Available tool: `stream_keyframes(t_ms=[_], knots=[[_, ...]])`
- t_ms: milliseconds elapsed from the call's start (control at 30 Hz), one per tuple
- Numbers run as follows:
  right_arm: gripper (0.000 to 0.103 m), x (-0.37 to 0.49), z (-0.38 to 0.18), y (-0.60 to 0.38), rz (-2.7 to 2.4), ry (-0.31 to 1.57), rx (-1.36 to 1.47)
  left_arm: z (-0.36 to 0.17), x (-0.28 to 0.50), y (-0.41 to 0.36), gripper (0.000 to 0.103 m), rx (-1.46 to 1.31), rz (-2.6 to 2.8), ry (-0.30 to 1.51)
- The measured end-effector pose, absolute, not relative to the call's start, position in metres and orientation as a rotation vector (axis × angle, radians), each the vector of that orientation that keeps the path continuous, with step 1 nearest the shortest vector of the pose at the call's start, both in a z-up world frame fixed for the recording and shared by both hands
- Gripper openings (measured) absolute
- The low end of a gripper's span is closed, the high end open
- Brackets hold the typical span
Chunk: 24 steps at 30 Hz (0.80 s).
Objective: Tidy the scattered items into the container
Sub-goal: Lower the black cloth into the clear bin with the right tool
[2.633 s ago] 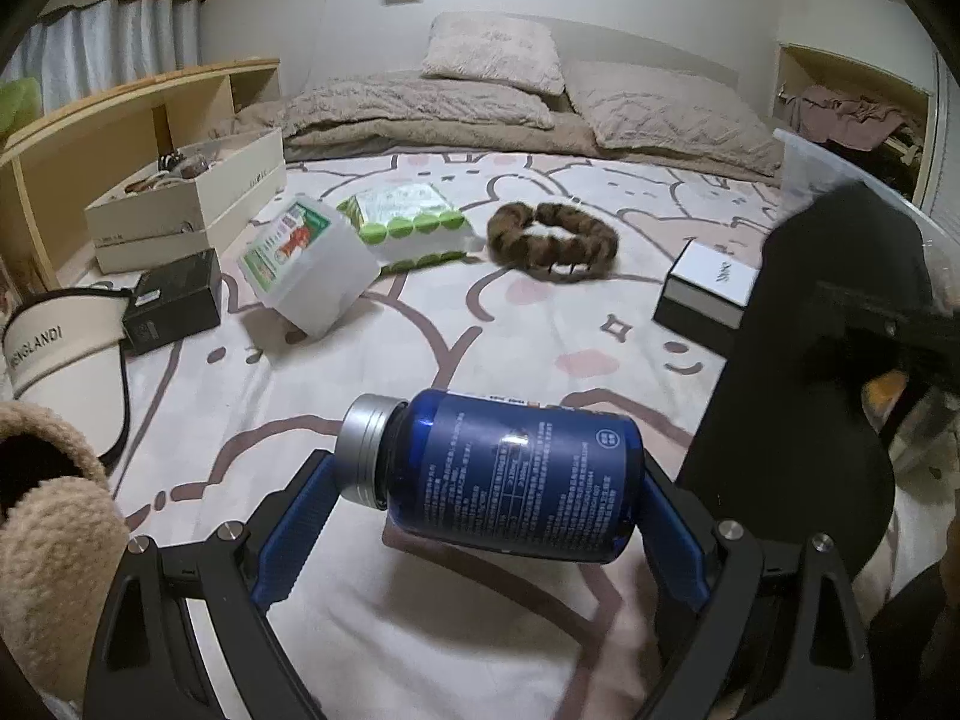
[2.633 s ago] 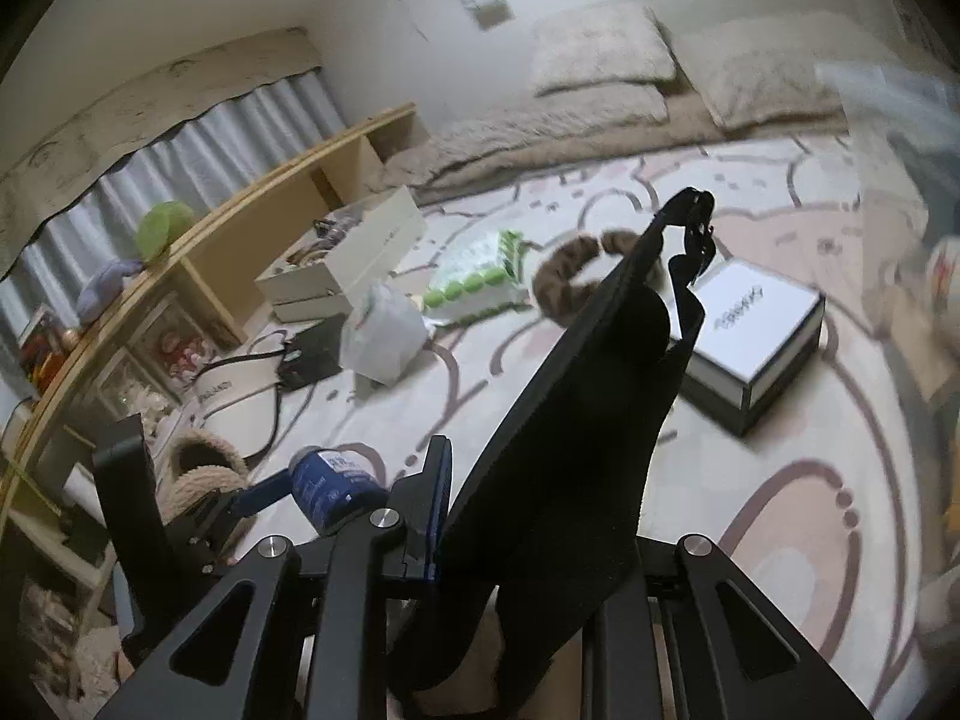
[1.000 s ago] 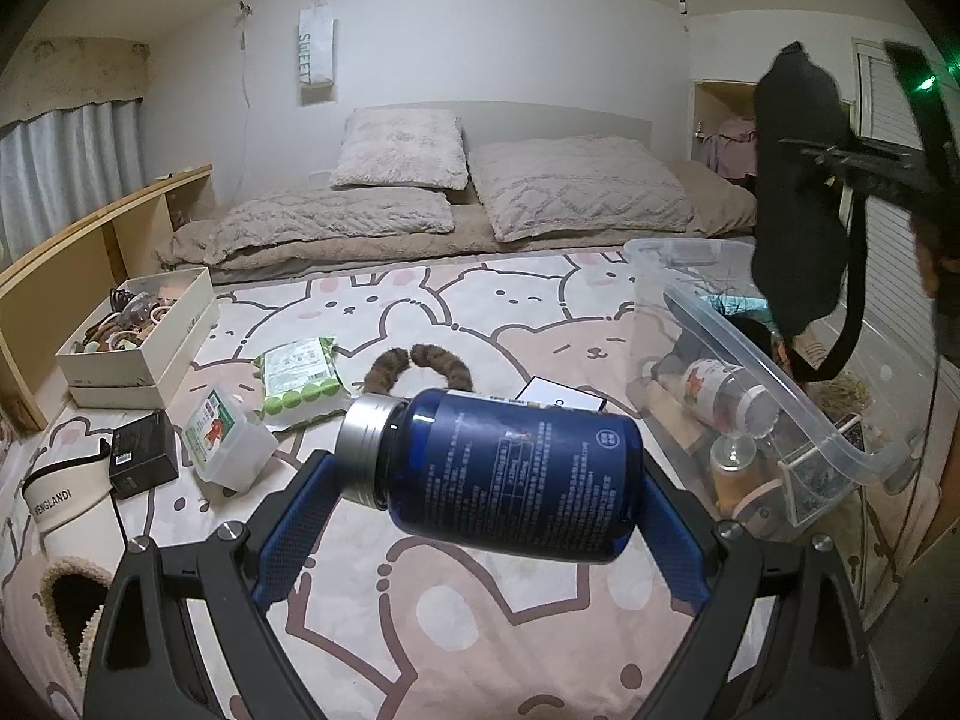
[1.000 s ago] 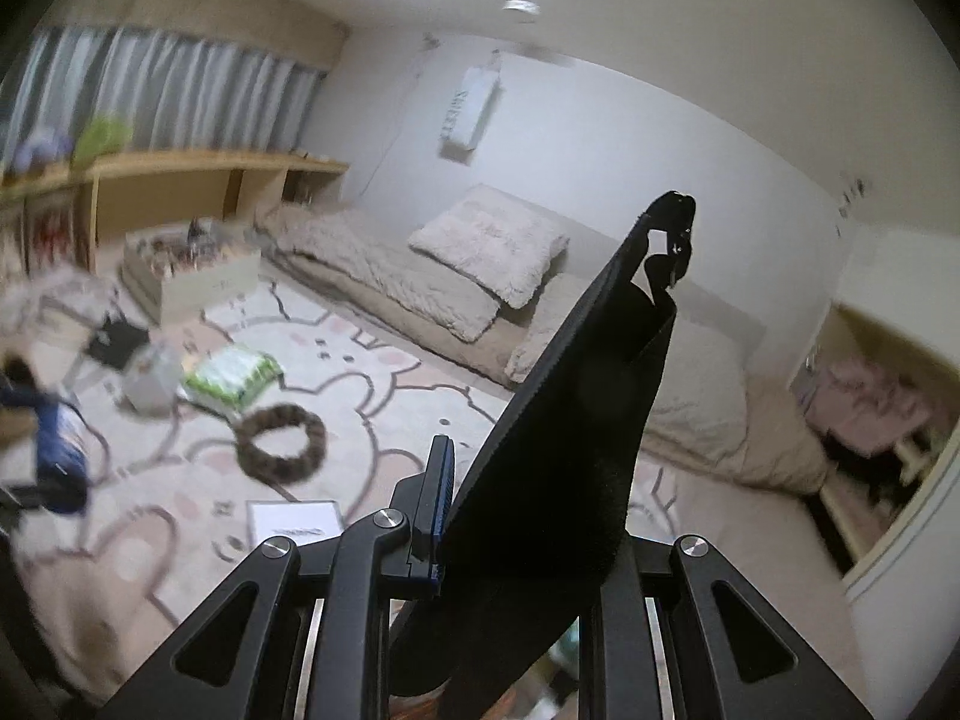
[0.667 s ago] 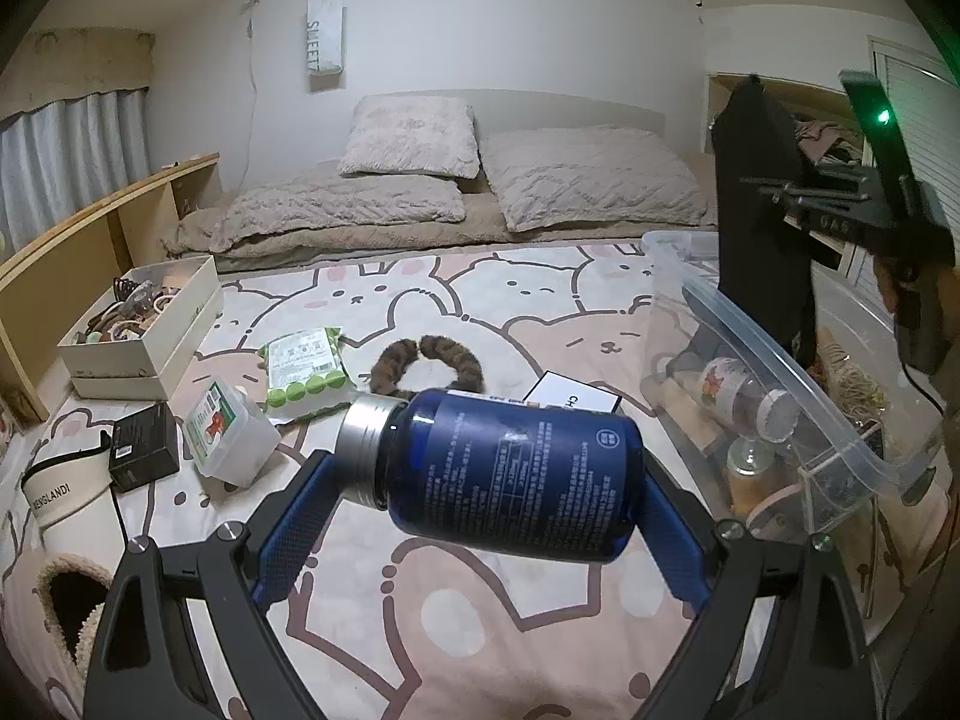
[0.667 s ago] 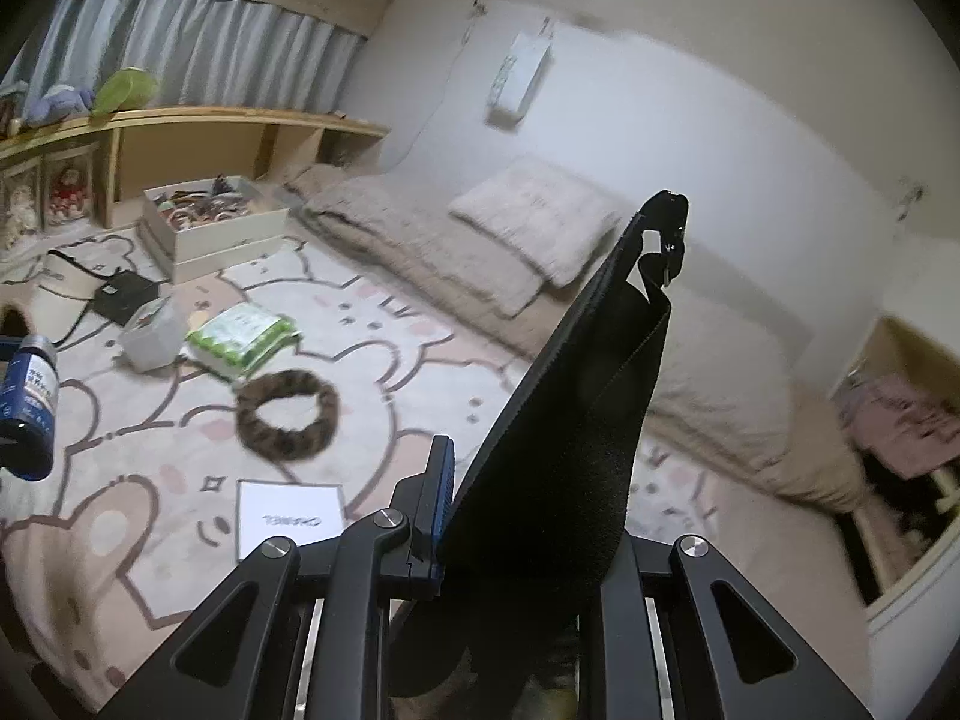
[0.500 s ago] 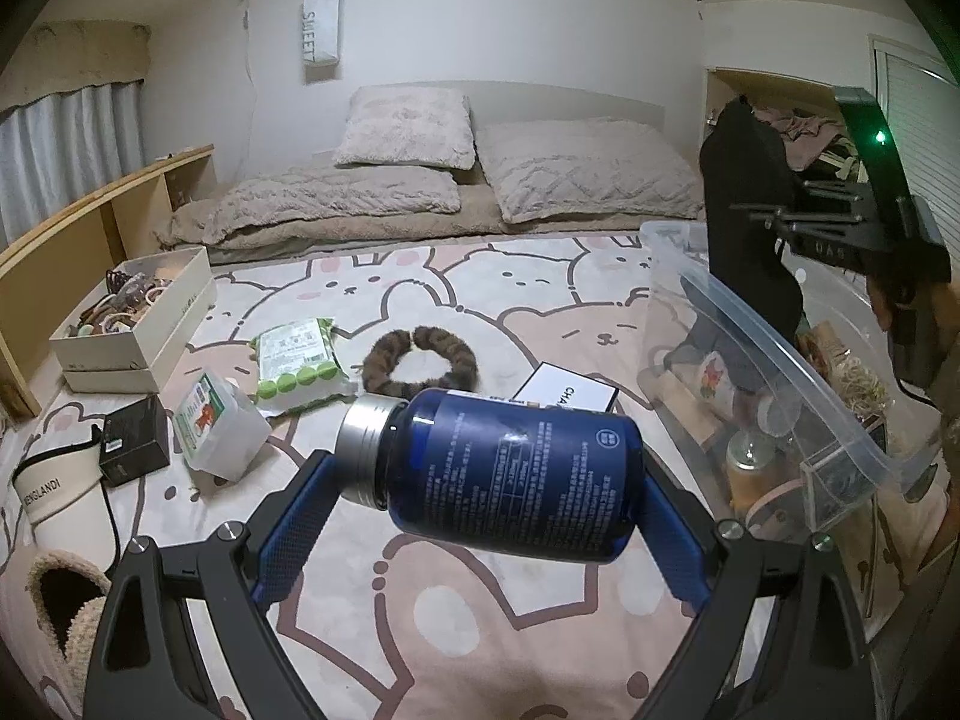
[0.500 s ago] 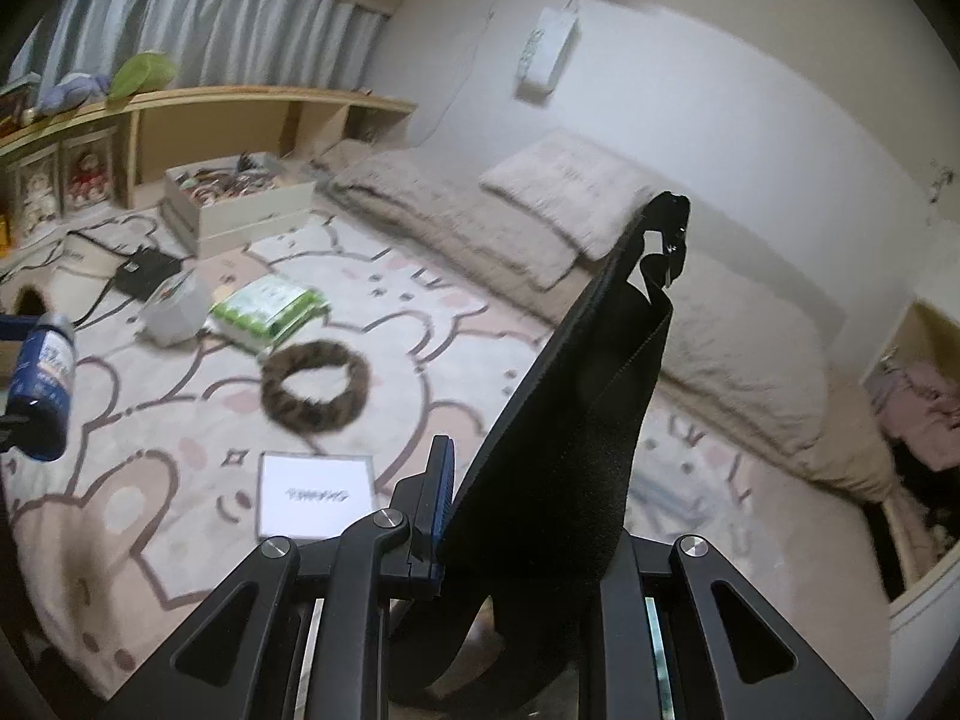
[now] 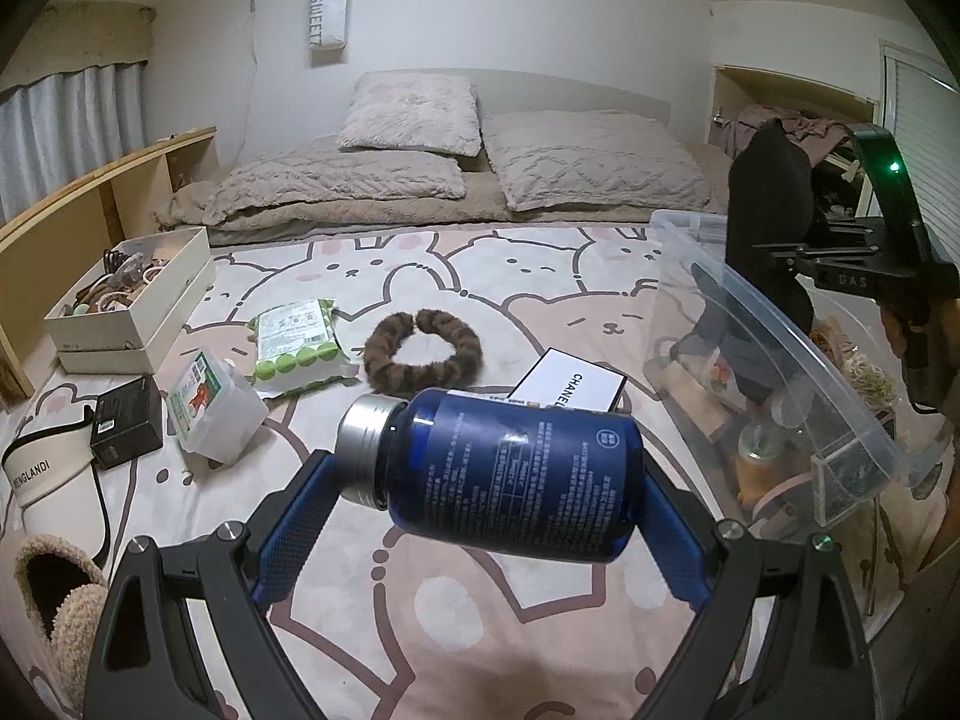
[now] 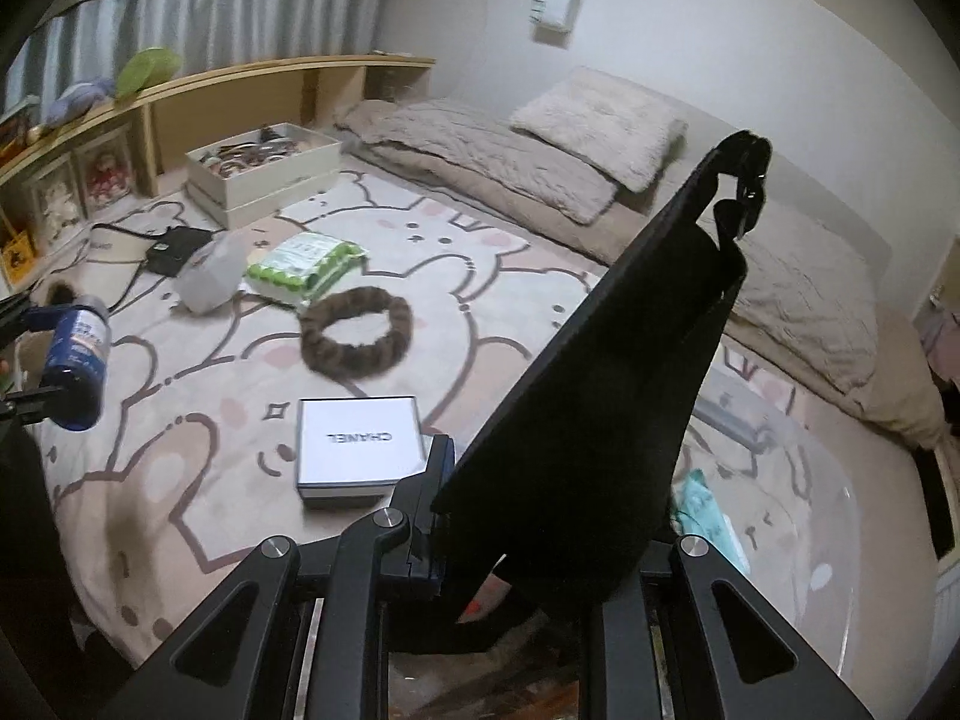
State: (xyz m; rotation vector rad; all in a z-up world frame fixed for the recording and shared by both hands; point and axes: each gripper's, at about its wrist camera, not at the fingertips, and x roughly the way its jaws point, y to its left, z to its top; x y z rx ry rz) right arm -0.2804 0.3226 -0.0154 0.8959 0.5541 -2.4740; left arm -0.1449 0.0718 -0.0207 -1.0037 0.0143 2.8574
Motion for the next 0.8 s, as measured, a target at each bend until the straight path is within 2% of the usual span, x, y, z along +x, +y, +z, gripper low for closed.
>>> stream_keyframes(t_ms=[133,333,467,533,600,700,800], knots=[[0.018,-0.291,-0.021,0.315,-2.572,0.649,0.837,-0.022,-0.146,0.071,0.095,-1.003,2.855,0.0],[0.018,-0.305,-0.013,0.302,-2.691,0.704,0.577,-0.024,-0.148,0.07,0.095,-1.017,2.859,0.003],[0.018,-0.32,-0.021,0.302,-2.65,0.703,0.637,-0.024,-0.148,0.066,0.095,-1.021,2.868,-0.01],[0.018,-0.32,-0.024,0.304,-2.599,0.657,0.702,-0.024,-0.147,0.064,0.095,-1.02,2.87,-0.012],[0.018,-0.319,-0.02,0.311,-2.54,0.53,0.779,-0.025,-0.146,0.063,0.095,-1.022,2.871,-0.018],[0.024,-0.316,-0.015,0.32,-2.486,0.417,0.879,-0.025,-0.147,0.062,0.095,-1.026,2.865,-0.04],[0.036,-0.312,-0.011,0.327,-2.459,0.362,0.947,-0.025,-0.147,0.064,0.095,-1.018,2.852,-0.056]])
